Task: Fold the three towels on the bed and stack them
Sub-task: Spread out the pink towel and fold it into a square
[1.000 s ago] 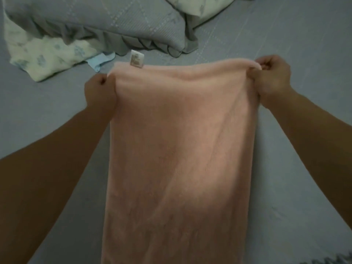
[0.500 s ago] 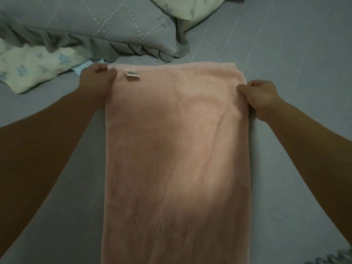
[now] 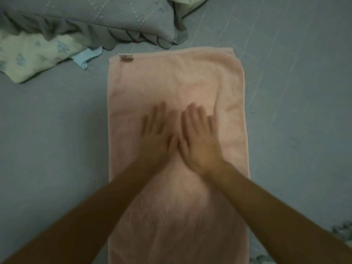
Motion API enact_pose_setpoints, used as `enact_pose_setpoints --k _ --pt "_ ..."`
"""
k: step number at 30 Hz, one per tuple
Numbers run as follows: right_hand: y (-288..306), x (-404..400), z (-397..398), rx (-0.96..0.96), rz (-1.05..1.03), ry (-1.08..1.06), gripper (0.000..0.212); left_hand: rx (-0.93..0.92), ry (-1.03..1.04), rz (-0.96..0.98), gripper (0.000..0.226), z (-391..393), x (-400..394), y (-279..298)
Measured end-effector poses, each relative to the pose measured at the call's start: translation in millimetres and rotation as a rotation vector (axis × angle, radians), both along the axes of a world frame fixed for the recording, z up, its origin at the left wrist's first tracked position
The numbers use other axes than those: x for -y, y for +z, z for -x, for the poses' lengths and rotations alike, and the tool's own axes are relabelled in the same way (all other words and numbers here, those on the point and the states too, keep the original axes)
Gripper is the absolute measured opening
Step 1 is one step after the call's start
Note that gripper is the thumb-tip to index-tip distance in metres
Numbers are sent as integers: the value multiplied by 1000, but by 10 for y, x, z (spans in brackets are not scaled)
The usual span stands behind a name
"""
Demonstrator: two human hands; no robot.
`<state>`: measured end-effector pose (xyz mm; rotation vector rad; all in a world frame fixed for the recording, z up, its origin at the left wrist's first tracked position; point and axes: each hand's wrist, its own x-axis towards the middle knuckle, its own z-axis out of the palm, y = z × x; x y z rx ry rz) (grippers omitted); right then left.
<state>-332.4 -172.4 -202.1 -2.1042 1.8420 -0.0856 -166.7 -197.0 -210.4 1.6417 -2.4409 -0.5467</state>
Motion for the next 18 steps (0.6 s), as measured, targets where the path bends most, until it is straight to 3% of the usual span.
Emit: enact_pose_setpoints --k 3,7,10,12,15,18 --pt "-215 -302 183 -126 -75 60 71 194 -63 -7 63 -246 -307 -214" --pt "-297 -503 796 -240 -89 -222 73 268 -21 74 61 -776 -358 -275" --pt "-165 -732 726 -223 -78 -370 75 242 174 33 61 -742 -535 -113" --pt "-77 -1066 419 -126 -44 -230 75 207 221 -4 62 -530 -888 -2" --pt "-133 -2003 91 -82 -96 170 73 173 60 -88 63 -277 -1911 -63" --pt "-265 -2594 519 -220 -115 111 71 285 102 -141 67 -709 -2739 -225"
